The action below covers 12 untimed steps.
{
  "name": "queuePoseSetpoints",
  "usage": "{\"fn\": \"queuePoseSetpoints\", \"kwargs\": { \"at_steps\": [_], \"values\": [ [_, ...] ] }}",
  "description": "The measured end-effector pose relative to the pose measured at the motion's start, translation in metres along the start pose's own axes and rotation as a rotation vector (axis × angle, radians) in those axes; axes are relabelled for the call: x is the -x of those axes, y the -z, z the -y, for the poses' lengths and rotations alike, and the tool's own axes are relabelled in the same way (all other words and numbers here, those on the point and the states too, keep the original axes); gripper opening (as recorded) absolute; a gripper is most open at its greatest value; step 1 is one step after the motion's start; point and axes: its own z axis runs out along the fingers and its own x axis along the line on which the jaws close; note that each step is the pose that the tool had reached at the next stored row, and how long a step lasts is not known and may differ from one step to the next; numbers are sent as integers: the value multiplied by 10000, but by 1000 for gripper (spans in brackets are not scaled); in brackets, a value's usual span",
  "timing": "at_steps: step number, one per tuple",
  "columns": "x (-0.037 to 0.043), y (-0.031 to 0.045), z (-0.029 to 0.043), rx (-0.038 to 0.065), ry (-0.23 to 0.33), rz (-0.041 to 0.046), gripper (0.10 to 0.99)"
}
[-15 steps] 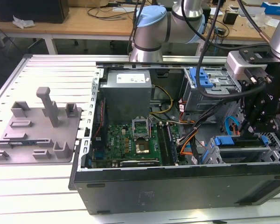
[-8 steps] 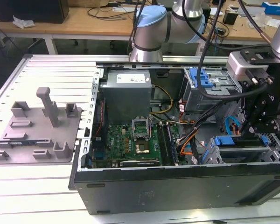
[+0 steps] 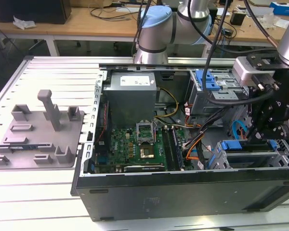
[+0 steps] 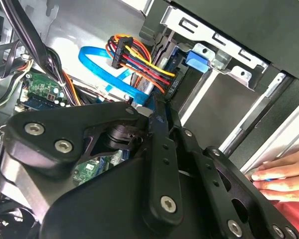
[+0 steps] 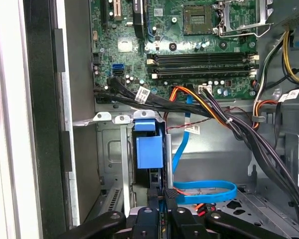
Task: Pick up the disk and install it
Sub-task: 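Insert the second disk wire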
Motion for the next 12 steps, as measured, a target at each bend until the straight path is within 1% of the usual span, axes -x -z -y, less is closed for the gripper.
{"fn": "queuePoseSetpoints", "kwargs": {
  "at_steps": [6,9,10,11,12],
  "values": [
    [-1,-29,-28,-1,0,-6,161],
    [-1,-46,-46,9,-5,13,173],
    [-1,-39,-46,3,-5,19,173],
    [-1,-17,-44,1,-3,6,231],
    [2,25,-42,0,-1,-25,231]
  ]
}}
